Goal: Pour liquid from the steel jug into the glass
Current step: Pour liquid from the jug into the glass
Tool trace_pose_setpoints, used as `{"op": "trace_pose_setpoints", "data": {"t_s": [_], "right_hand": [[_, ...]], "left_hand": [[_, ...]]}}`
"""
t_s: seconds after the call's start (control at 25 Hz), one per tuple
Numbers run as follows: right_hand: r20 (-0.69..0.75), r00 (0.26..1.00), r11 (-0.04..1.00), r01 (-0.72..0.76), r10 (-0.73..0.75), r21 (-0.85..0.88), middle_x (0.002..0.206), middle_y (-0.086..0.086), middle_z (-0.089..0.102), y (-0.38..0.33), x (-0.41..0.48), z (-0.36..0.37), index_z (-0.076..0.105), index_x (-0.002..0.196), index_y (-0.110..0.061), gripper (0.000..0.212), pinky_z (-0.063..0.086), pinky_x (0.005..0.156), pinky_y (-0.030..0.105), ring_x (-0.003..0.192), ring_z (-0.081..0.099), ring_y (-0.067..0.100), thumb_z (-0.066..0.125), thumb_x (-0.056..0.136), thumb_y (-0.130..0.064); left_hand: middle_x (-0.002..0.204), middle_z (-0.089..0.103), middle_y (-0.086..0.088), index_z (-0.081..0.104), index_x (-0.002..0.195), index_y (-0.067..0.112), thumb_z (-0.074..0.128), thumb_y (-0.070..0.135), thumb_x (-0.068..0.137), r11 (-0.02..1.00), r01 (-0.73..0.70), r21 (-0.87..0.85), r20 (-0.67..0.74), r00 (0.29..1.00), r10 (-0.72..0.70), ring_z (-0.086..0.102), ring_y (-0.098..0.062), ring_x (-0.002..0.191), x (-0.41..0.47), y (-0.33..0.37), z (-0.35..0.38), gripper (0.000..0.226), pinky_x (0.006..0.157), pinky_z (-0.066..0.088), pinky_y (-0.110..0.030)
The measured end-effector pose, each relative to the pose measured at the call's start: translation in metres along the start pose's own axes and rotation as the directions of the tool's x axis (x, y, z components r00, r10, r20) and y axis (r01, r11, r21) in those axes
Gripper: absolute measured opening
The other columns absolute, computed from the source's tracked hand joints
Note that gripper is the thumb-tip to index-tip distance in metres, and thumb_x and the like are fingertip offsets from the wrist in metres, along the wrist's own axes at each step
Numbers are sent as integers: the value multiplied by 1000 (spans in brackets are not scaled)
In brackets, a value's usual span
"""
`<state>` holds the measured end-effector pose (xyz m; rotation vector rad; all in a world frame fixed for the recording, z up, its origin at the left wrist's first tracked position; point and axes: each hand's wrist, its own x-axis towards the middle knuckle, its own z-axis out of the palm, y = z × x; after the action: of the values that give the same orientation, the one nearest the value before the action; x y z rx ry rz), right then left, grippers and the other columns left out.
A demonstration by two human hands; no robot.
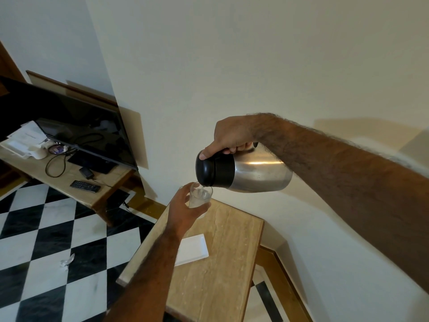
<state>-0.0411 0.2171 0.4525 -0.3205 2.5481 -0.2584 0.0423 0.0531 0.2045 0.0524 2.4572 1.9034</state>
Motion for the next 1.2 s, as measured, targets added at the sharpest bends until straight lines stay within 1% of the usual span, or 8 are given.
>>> {"op": "trace_pose_setpoints", "data": {"t_s": [0.12, 0.24, 0.44, 0.6, 0.68, 0.88, 1.04, 1.2], "right_hand": [[-10, 1000, 1000, 2, -2, 2, 46, -7, 50, 1, -1, 2, 58, 56, -19, 59, 35, 48, 25, 37, 41, 9, 74, 84, -69], [-1, 1000, 1000, 2, -2, 5, 45, -7, 50, 2, -1, 2, 58, 58, -19, 59, 35, 48, 25, 35, 40, 9, 73, 84, -69], [8, 1000, 1000, -3, 3, 2, 45, -7, 50, 4, 2, 6, 58, 57, -19, 59, 35, 48, 24, 35, 40, 9, 73, 84, -69], [15, 1000, 1000, -1, 1, -9, 44, -8, 50, 2, 2, 5, 58, 58, -19, 59, 35, 46, 22, 33, 40, 8, 72, 86, -69], [14, 1000, 1000, -3, 3, -10, 45, -8, 50, 2, 3, 5, 58, 58, -19, 59, 35, 46, 22, 34, 40, 9, 73, 85, -69], [16, 1000, 1000, -8, 8, -12, 47, -7, 51, 0, 5, 4, 58, 58, -19, 59, 35, 47, 23, 36, 41, 9, 73, 85, -69], [10, 1000, 999, -14, 14, -33, 46, -7, 51, -3, 6, 3, 58, 58, -19, 58, 36, 46, 22, 36, 42, 9, 73, 85, -69], [13, 1000, 999, -23, 24, -36, 45, -8, 51, -6, 6, 2, 58, 59, -19, 59, 37, 45, 21, 38, 43, 10, 73, 84, -69]], "left_hand": [[122, 60, 19, 54, 125, 41, 87, 38, 73, 1000, -2, -8, -1, 1000, 2, 60, -7, 108, 0, -2, 1, 61, 78, 47, -13], [118, 60, 23, 54, 123, 41, 87, 39, 73, 1000, -17, -7, -10, 1000, 17, 60, -4, 106, -1, -2, 2, 60, 76, 46, -12], [122, 60, 18, 55, 128, 35, 87, 36, 74, 1000, -10, 7, -11, 1000, 10, 59, -8, 108, 0, -5, 5, 63, 76, 44, -10], [121, 61, 17, 56, 125, 35, 88, 35, 73, 1000, -19, 23, -16, 1000, 20, 60, -11, 110, 1, -7, 7, 61, 76, 44, -9], [123, 61, 16, 56, 127, 33, 88, 35, 73, 1000, -18, 23, -16, 1000, 18, 60, -12, 111, 1, -7, 7, 63, 76, 44, -9], [121, 59, 19, 53, 123, 39, 87, 35, 74, 1000, -15, 18, -5, 1000, 15, 59, -11, 111, 2, -4, 7, 60, 75, 43, -10], [121, 59, 18, 55, 127, 35, 87, 34, 74, 1000, -15, 18, -12, 1000, 16, 58, -11, 112, 2, -4, 6, 62, 75, 43, -11], [123, 59, 18, 53, 124, 39, 87, 35, 74, 1000, -9, 16, -9, 1000, 10, 57, -10, 110, 2, -3, 4, 60, 75, 43, -11]]}}
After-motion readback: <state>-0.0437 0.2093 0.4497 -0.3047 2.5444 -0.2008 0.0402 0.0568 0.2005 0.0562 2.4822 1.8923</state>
